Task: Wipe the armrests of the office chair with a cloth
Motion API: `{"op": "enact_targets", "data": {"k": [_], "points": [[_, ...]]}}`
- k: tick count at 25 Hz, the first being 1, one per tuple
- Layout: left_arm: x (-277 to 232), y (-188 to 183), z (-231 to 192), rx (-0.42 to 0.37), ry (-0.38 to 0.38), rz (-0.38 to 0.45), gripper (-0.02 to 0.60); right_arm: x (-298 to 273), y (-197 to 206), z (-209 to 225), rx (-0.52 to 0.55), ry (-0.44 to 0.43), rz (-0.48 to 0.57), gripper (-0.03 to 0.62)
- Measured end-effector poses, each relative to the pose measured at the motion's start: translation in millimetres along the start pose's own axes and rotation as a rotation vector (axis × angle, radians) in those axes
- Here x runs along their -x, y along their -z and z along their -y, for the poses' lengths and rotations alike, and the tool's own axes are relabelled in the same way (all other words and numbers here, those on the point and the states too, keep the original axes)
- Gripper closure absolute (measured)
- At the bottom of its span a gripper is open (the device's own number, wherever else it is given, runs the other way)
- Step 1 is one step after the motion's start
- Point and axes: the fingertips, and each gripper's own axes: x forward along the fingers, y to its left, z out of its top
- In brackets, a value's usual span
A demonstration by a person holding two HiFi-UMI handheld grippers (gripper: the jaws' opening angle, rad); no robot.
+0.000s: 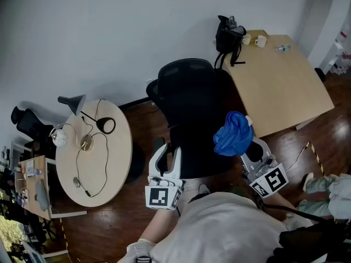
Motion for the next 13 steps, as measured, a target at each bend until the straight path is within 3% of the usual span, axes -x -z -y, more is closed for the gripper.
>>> {"op": "enact_targets", "data": {"k": [2, 4, 5, 6, 8, 13], "points": [[3, 4, 1, 0.006, 0.003, 0.015, 0.449, 5, 7, -1, -0.017, 0.018, -0.006, 0.528], [0, 8, 0, 0.01, -0.01, 0.014, 0.353, 7, 12, 0, -0.043, 0.034, -0.018, 0.528], [-2, 9, 1, 0.006, -0.012, 0.012, 0.167, 8, 13, 1, -0.052, 0.04, -0.023, 0.528], [-4, 9, 3, -0.001, -0.007, 0.012, 0.023, 8, 14, 1, -0.058, 0.043, -0.025, 0.528], [-4, 6, 4, -0.011, 0.001, 0.032, -0.01, 8, 16, 1, -0.062, 0.045, -0.028, 0.528], [3, -4, -8, -0.024, -0.035, 0.087, -0.012, 7, 24, 2, -0.075, 0.053, -0.032, 0.528]]}}
